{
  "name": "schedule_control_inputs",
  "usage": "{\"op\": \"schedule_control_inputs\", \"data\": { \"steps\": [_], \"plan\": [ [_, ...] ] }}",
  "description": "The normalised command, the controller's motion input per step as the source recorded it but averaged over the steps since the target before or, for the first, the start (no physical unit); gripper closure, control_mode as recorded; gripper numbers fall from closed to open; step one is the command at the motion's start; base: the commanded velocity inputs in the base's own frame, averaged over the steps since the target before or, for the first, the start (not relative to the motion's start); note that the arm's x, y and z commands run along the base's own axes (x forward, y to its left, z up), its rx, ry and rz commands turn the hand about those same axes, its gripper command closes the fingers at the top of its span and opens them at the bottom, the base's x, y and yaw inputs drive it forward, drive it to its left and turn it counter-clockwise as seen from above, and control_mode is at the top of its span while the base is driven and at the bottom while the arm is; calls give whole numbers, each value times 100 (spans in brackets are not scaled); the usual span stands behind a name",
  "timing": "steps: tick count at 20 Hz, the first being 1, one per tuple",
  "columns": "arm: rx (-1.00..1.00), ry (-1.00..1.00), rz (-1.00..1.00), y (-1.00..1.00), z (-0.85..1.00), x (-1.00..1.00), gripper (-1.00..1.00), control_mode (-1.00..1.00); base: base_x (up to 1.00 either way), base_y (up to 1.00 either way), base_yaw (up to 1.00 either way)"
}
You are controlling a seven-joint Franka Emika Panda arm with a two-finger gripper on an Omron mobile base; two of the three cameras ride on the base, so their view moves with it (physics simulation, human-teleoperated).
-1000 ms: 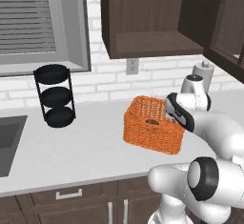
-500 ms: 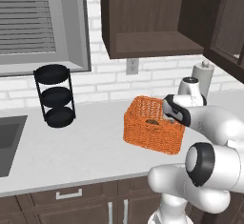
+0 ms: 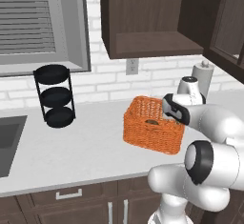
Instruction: Open the cabinet, pick up the bread from the cabinet and place it in the basket. Then move the basket to the dining counter.
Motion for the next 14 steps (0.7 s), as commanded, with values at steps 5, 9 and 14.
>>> {"op": "schedule_control_inputs", "data": {
  "steps": [5,9,14],
  "plan": [
    [0,-11,0,25,8,-31,100,-100,0,0,0],
    [0,-15,0,44,56,-20,100,-100,0,0,0],
    [0,-15,-1,43,64,-3,100,-100,0,0,0]
  ]
}}
